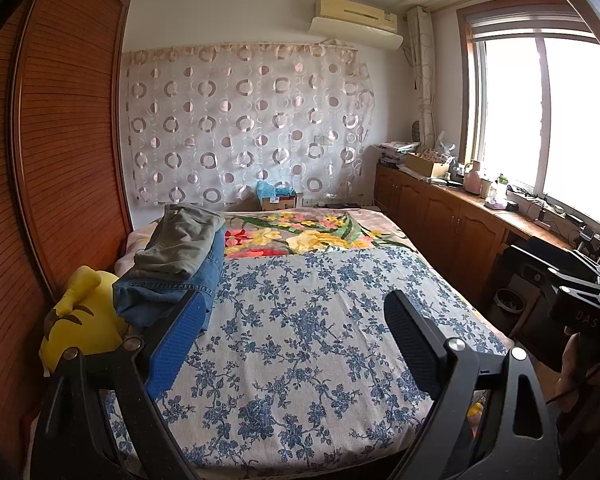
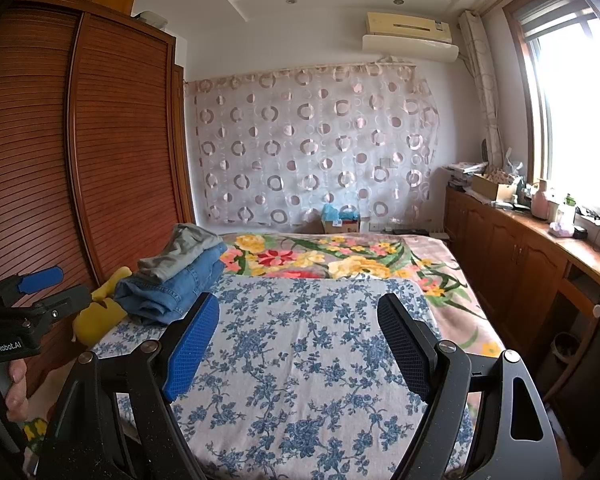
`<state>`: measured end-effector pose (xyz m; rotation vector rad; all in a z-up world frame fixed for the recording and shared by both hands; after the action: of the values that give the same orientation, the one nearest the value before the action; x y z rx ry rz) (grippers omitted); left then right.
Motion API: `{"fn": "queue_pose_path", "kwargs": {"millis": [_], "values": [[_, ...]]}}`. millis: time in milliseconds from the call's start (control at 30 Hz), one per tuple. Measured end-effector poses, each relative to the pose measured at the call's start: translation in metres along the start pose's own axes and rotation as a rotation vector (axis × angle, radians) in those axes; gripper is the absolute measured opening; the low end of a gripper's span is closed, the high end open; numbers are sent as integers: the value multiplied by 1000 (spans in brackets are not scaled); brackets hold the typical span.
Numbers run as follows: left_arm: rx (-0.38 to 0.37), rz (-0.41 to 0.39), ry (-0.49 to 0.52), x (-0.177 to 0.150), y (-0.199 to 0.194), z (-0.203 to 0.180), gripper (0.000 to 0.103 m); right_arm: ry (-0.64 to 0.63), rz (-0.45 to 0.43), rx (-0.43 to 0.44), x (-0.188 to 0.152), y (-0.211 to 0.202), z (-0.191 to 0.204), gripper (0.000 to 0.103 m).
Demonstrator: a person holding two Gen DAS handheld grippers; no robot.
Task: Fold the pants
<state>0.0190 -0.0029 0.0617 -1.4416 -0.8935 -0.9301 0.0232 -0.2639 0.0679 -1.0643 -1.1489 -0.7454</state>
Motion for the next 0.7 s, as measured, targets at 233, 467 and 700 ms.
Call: {"fn": "queue_pose_path", "kwargs": {"millis": [233, 467, 700], "values": [[1, -3, 2, 0, -2, 1, 91, -3, -2, 0, 0, 0, 0, 83], [0, -4, 0, 0, -1, 1, 91, -4, -3, 1, 0, 0, -1, 83], [1, -4, 1, 0, -1, 1, 91, -6, -5, -1, 0, 1, 0, 83]]}}
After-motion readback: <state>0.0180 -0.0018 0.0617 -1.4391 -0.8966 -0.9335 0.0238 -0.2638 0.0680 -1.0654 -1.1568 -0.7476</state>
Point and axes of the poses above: each gripper's, at about its wrist camera, not at the fingertips, and y roughly the way its jaws point, z to its left, x to its top, the point moved 2 cm from there along y, roughly the way its jaws point
